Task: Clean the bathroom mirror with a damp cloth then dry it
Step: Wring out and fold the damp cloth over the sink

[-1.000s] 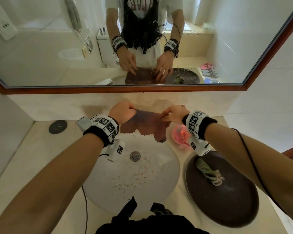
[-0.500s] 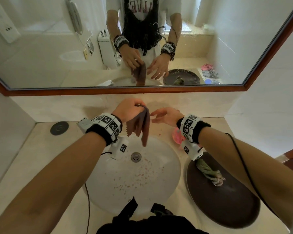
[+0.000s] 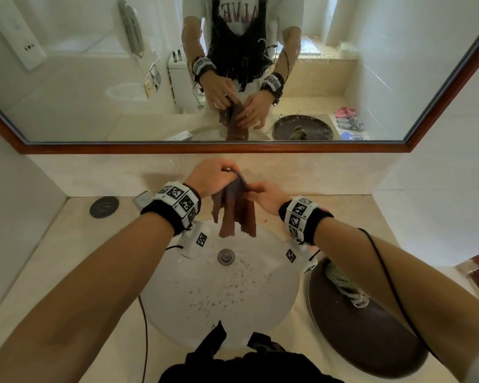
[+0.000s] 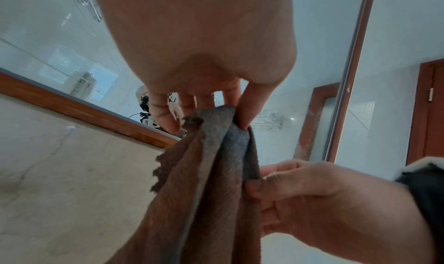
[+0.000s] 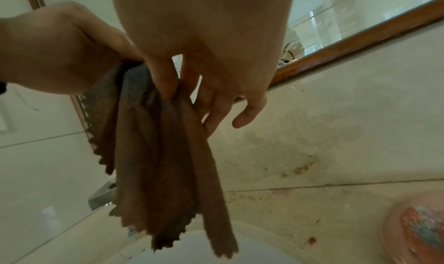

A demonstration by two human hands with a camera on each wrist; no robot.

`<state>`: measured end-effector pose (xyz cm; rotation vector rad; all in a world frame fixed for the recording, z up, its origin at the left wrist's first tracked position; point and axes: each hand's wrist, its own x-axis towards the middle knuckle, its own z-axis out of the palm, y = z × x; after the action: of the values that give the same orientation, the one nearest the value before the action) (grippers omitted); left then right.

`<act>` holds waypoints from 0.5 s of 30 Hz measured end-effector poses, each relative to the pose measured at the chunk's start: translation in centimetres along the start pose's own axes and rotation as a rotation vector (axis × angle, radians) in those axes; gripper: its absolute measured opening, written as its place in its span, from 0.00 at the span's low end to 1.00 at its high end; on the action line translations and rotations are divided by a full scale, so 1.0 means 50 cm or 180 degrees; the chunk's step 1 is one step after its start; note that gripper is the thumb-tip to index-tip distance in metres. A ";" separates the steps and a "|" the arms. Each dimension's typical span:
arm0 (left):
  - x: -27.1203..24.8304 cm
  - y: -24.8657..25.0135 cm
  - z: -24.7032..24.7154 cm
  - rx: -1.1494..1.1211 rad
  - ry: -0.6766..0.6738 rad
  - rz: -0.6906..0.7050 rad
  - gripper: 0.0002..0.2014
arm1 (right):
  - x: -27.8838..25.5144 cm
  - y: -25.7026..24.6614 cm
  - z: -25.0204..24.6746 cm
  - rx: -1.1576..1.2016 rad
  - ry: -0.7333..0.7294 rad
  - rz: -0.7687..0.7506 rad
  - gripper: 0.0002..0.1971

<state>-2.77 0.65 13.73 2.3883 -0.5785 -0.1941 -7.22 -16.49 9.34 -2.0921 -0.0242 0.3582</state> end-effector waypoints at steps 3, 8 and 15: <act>0.000 -0.003 -0.005 0.0052 0.0133 -0.0028 0.10 | -0.003 -0.007 -0.003 0.0035 0.0036 0.0031 0.10; 0.007 -0.017 -0.007 0.0043 0.0395 -0.0351 0.07 | -0.007 -0.015 -0.018 0.0275 0.0259 0.0100 0.12; 0.010 -0.034 0.013 -0.0148 0.0561 -0.0597 0.12 | -0.022 -0.049 -0.044 0.0585 0.0003 -0.0154 0.25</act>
<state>-1.89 1.23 12.16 2.3832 -0.2655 -0.0761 -7.39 -17.24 12.73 -1.9067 -0.0399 0.3178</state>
